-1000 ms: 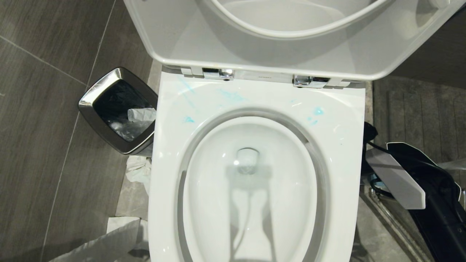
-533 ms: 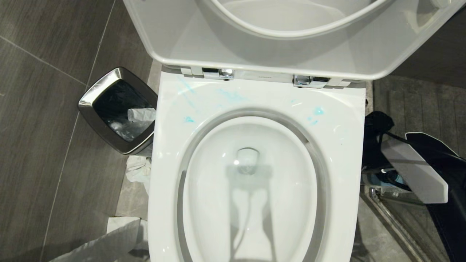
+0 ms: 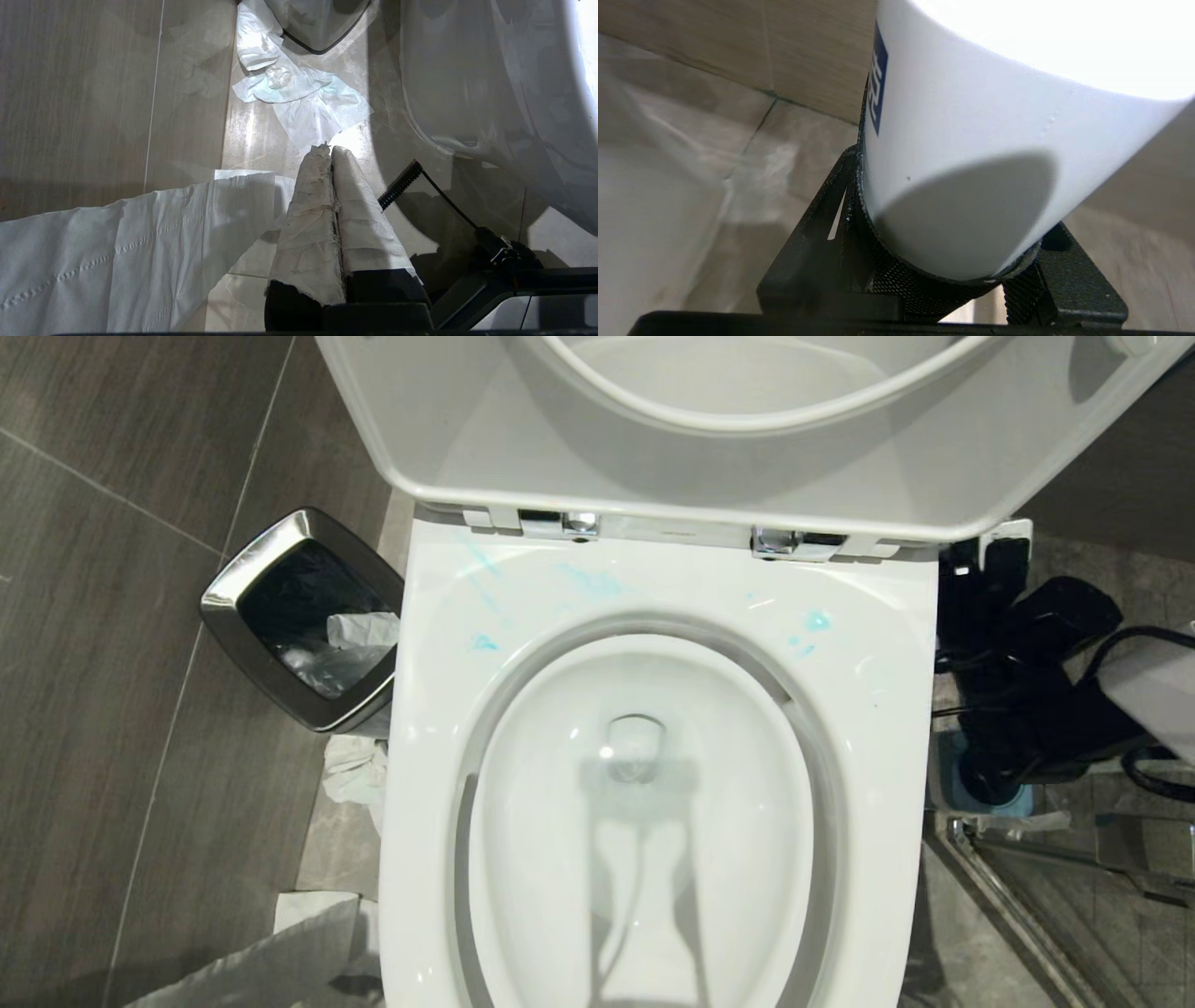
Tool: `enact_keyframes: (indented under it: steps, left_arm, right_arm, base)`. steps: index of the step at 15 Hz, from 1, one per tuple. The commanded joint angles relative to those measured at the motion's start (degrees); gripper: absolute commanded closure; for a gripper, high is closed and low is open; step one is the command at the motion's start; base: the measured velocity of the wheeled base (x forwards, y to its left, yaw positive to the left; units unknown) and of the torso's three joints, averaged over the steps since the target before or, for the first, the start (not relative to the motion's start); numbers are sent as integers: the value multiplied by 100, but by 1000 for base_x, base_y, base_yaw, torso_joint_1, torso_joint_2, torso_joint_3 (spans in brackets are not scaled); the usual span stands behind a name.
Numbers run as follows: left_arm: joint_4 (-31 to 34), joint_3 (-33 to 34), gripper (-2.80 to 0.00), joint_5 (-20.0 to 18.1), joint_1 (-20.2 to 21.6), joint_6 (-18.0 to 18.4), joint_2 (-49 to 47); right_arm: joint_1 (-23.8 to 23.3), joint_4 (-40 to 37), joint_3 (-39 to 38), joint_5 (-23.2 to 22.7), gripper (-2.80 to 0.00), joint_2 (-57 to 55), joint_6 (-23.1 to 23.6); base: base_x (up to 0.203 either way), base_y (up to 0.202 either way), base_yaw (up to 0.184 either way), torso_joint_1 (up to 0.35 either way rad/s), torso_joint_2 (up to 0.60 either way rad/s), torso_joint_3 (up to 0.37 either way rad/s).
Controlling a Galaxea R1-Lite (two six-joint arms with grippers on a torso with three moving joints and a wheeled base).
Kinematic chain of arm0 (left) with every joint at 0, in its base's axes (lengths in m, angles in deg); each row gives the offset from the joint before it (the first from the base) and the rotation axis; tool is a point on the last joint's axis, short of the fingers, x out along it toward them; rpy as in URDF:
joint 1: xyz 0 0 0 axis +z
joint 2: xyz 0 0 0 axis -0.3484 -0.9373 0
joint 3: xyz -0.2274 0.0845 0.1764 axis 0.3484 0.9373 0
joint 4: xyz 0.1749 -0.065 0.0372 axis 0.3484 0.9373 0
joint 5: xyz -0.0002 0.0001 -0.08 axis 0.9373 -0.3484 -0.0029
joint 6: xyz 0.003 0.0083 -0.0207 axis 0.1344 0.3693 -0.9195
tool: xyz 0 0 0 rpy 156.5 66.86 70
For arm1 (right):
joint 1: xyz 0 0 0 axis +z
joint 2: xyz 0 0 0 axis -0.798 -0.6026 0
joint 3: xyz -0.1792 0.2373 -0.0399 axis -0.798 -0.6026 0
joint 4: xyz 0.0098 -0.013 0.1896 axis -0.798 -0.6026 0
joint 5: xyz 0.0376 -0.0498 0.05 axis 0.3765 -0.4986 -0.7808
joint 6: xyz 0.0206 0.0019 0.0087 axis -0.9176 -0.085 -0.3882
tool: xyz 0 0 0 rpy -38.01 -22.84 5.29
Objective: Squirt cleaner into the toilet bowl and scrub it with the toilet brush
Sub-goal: Pour in the cleaning agent
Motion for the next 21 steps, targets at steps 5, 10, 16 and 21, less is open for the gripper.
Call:
enact_keyframes:
  steps: [5,10,16,21]
  left_arm:
    - [0,9,0,-2,-5,0,-7]
    - [-1,9,0,-2,2,0,-7]
    - [-1,9,0,-2,2,0,-7]
    - [-1,9,0,-2,2,18,-7]
  right_arm:
    - [-19,-362,-2476,34,0,2922,-681]
    - [-82,-1534,-3452,-105,0,4662,-922]
    - [-79,-4667,-3487,-194,0,6709,-644]
    - [-48,-5010,-3354,-216,0,6988,270]
  base:
    - [0,0,0,0,0,0]
    - [0,0,0,0,0,0]
    - [0,0,0,0,0,0]
    - [0,0,0,0,0,0]
